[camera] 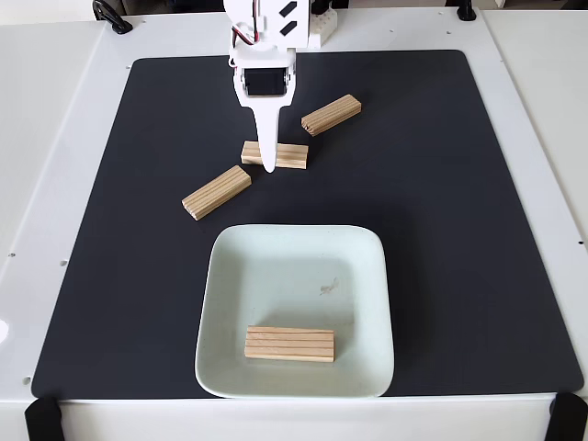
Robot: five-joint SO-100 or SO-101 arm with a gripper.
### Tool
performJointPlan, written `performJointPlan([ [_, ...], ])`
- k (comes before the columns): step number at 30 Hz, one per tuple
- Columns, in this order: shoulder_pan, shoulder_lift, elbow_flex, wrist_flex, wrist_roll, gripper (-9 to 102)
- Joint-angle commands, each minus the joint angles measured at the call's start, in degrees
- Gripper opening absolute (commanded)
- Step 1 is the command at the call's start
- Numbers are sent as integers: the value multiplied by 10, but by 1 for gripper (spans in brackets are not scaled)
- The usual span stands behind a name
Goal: Pick up the wooden block and place them on the plate.
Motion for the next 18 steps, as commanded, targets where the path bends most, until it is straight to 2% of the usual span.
performJointPlan([
  [1, 7, -11, -26, -2, 2, 31],
  [12, 5, -29, -17, -4, 6, 30],
  [18, 2, -29, -17, -6, 2, 11],
])
